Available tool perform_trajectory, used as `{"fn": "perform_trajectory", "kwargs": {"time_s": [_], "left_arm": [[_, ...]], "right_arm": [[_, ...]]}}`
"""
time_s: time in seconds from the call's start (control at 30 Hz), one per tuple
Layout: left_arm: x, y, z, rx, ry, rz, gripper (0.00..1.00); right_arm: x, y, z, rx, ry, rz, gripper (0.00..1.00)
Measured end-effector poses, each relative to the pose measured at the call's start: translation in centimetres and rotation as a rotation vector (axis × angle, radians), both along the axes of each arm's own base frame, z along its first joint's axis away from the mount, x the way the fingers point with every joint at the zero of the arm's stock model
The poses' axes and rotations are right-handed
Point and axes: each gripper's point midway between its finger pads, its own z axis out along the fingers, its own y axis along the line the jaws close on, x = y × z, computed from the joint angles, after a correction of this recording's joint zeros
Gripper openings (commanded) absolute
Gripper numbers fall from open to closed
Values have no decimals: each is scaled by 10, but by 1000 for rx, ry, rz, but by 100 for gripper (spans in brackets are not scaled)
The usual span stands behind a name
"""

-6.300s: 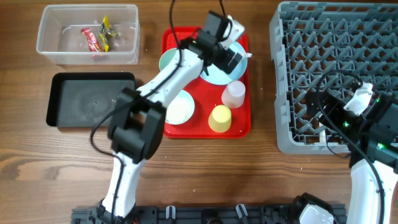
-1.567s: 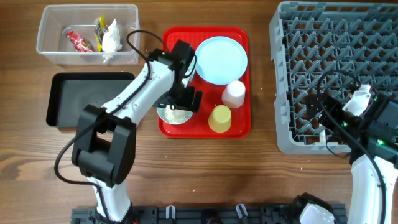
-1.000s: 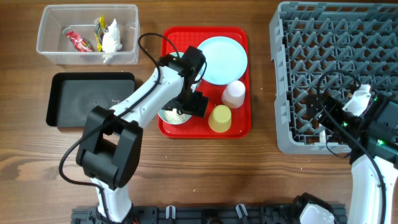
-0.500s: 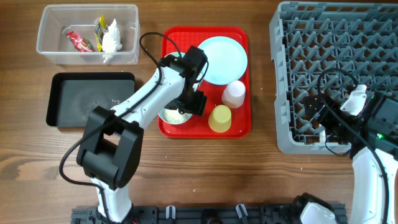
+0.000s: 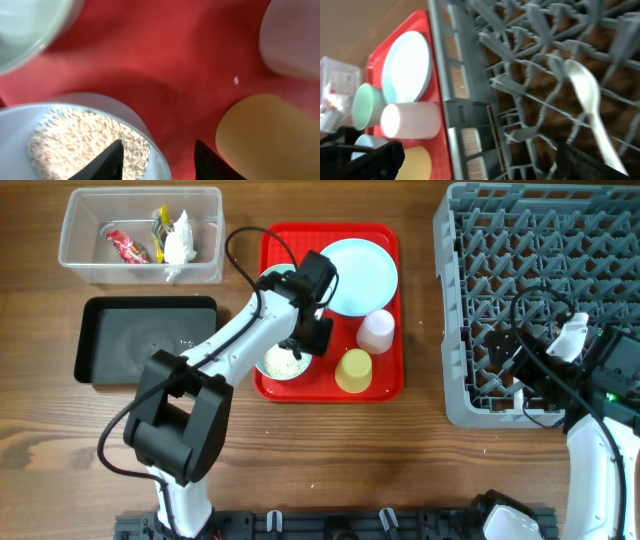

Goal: Sort waste into correct bins and load items into the dishwasher rack
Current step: 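Grasp the rim of the rice bowl with the left gripper, then lift the rice bowl over the black tray and tip it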

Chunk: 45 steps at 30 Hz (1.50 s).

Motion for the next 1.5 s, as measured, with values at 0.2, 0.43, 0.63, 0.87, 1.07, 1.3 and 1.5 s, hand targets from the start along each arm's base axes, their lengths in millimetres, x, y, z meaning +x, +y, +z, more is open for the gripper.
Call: {"fn": "perform_trajectory", "kwargs": {"time_s": [0.2,0.43,0.63,0.87,1.07,1.3,1.5], "left_arm": [[-17,4,-15,25,41,-14,44],[-14,2,-15,18,29,-15,26],[-13,1,-15,15,27,-12,8],[-12,3,-14,32,15,-10,4],[-16,7,-10,47,36,-9,4],[-9,18,44,-3,-33,46,4],[-12,45,102,-99,-88,157,4]], "right_arm": [[10,18,41,21,-145,125,100],[16,54,62,-23,-207,260,100],[20,79,43,-192,-121,277,100],[27,75,54,-373,-95,203,100],[23,69,63,-397,-67,181,100],[22,69,67,-397,-64,181,100],[22,69,66,-397,-64,181,100]]}}
